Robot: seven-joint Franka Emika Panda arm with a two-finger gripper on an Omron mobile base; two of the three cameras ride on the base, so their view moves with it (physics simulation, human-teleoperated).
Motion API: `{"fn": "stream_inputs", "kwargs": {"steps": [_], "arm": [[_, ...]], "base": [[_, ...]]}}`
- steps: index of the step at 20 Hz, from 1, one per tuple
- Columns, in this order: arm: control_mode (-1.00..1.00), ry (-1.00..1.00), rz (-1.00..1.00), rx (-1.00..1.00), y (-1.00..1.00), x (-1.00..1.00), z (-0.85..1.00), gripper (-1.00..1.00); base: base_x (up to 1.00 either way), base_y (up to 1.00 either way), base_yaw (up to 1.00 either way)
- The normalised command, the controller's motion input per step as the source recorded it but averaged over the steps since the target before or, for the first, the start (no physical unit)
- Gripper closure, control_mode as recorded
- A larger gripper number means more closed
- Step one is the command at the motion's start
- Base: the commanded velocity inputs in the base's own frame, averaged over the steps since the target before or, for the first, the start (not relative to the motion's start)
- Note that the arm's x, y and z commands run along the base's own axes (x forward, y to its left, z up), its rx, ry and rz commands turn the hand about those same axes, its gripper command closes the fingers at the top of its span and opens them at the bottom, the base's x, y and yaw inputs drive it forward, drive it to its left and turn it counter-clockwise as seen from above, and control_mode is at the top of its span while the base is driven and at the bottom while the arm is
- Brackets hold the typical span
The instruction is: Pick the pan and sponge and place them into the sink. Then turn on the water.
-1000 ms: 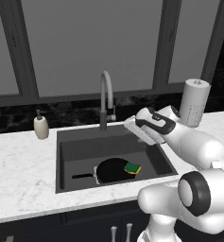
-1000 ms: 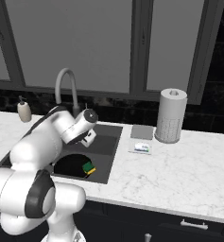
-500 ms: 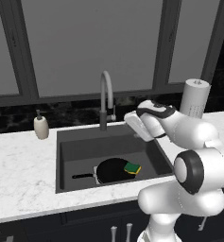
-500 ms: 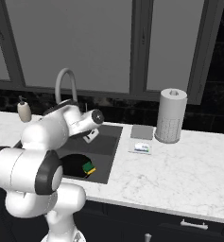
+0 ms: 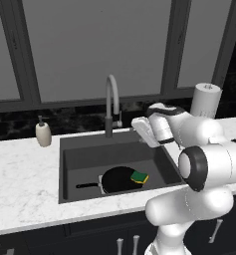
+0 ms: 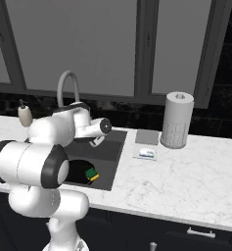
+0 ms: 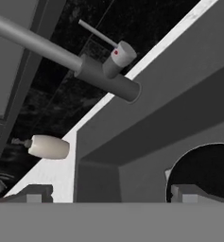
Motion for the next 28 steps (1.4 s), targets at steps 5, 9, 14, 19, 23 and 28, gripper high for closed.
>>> {"fn": "stream_inputs", "kwargs": {"steps": [5,9,14,19,23,28], "arm": [[-1.00,-0.01,0.00,0.06,0.00,0.28,0.02,-1.00],[-1.00,0.00,0.00,0.02,0.00,0.29,0.01,-1.00],[-1.00,-0.01,0.00,0.00,0.00,0.26,0.00,-1.00],[-1.00,0.00,0.00,0.00,0.00,0.26,0.00,-1.00],[-1.00,0.00,-0.03,0.00,0.01,0.27,0.00,-1.00],[-1.00,-0.02,-0.06,0.00,0.03,0.28,-0.03,-1.00]], "base": [[0.00,0.00,0.00],[0.00,0.00,0.00],[0.00,0.00,0.00],[0.00,0.00,0.00],[0.00,0.00,0.00],[0.00,0.00,0.00]]}}
